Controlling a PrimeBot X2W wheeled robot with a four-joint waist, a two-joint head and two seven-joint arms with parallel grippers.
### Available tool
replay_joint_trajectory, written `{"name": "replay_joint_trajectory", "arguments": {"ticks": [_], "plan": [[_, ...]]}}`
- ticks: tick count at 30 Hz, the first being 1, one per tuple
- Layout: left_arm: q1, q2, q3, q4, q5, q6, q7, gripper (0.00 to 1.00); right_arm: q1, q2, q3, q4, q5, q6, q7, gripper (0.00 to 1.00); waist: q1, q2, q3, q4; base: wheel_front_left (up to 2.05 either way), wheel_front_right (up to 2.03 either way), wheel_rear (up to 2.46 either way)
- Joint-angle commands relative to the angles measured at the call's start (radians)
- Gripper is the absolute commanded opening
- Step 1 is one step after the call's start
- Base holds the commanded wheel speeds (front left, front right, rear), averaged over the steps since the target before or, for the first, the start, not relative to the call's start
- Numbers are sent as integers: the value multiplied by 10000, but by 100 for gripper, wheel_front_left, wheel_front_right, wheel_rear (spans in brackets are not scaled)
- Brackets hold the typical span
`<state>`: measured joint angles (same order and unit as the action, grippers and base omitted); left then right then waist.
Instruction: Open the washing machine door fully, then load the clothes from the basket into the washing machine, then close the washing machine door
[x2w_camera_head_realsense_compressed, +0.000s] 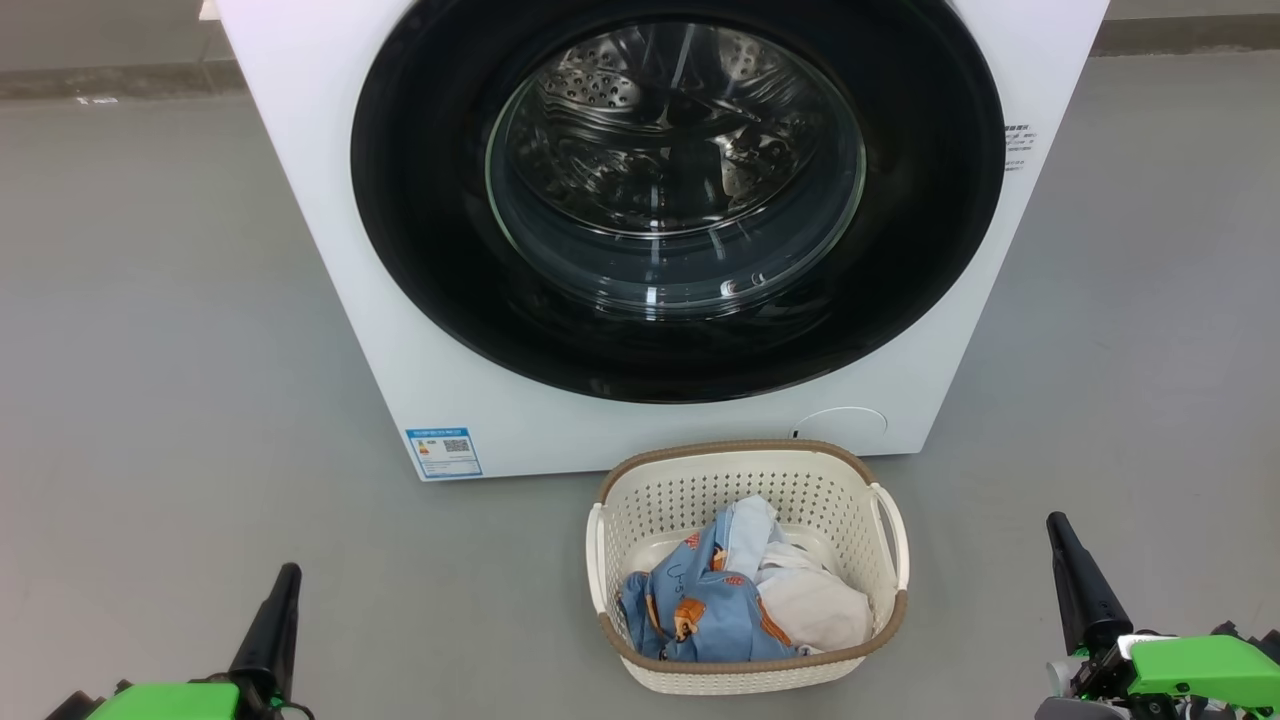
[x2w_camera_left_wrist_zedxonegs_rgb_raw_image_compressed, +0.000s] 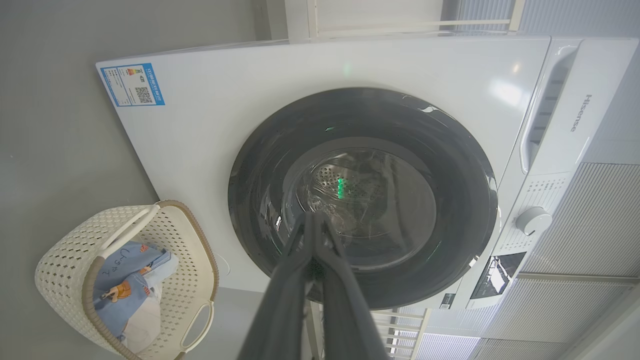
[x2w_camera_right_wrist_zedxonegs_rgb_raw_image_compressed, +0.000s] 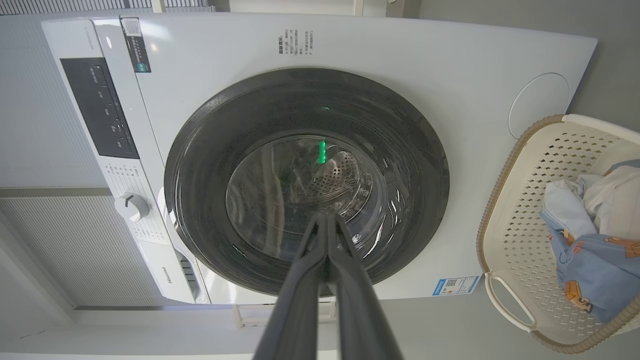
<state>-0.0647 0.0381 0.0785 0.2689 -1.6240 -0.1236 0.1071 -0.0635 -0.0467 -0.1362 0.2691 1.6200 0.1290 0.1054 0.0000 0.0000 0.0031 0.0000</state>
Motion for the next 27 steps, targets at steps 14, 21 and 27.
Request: {"name": "replay_joint_trajectory", "arguments": {"ticks": [14, 21, 27], "plan": [[-433, 126, 357, -241, 158, -71, 65, 0, -445, -37, 216, -243, -122, 17, 85, 0, 0, 0, 0, 0, 0, 0, 0], [-433, 126, 358, -241, 159, -71, 66, 0, -445, -37, 215, -243, -122, 17, 86, 0, 0, 0, 0, 0, 0, 0, 0], [-433, 125, 359, -241, 160, -71, 66, 0, -445, -37, 215, -243, -122, 17, 86, 0, 0, 0, 0, 0, 0, 0, 0]]}}
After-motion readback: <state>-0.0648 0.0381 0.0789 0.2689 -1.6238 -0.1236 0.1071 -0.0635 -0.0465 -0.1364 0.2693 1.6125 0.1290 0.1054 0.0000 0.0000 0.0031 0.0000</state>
